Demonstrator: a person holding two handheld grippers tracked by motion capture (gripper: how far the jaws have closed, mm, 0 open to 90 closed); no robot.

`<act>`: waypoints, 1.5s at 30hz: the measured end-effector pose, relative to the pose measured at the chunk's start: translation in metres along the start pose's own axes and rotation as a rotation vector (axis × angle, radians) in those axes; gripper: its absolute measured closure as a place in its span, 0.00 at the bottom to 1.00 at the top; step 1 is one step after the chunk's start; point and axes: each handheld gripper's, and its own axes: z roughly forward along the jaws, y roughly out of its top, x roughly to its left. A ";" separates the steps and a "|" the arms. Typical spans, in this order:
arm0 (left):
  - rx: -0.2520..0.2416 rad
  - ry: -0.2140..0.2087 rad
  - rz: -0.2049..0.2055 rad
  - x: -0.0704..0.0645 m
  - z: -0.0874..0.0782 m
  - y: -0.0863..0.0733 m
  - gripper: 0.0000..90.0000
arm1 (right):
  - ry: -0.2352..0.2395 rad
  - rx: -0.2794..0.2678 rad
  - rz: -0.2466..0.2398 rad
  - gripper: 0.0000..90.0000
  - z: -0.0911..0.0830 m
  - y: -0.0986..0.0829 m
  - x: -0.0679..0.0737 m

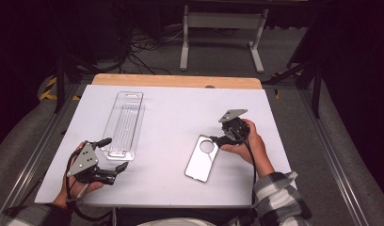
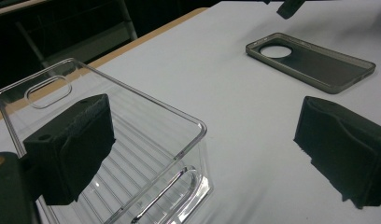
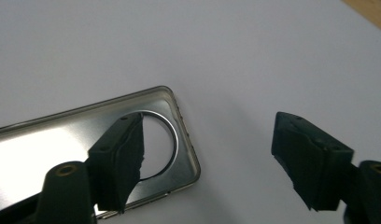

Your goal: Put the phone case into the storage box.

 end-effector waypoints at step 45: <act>0.044 -0.032 -0.003 -0.001 0.005 -0.001 0.06 | 0.063 0.306 -0.048 0.98 0.036 0.004 -0.003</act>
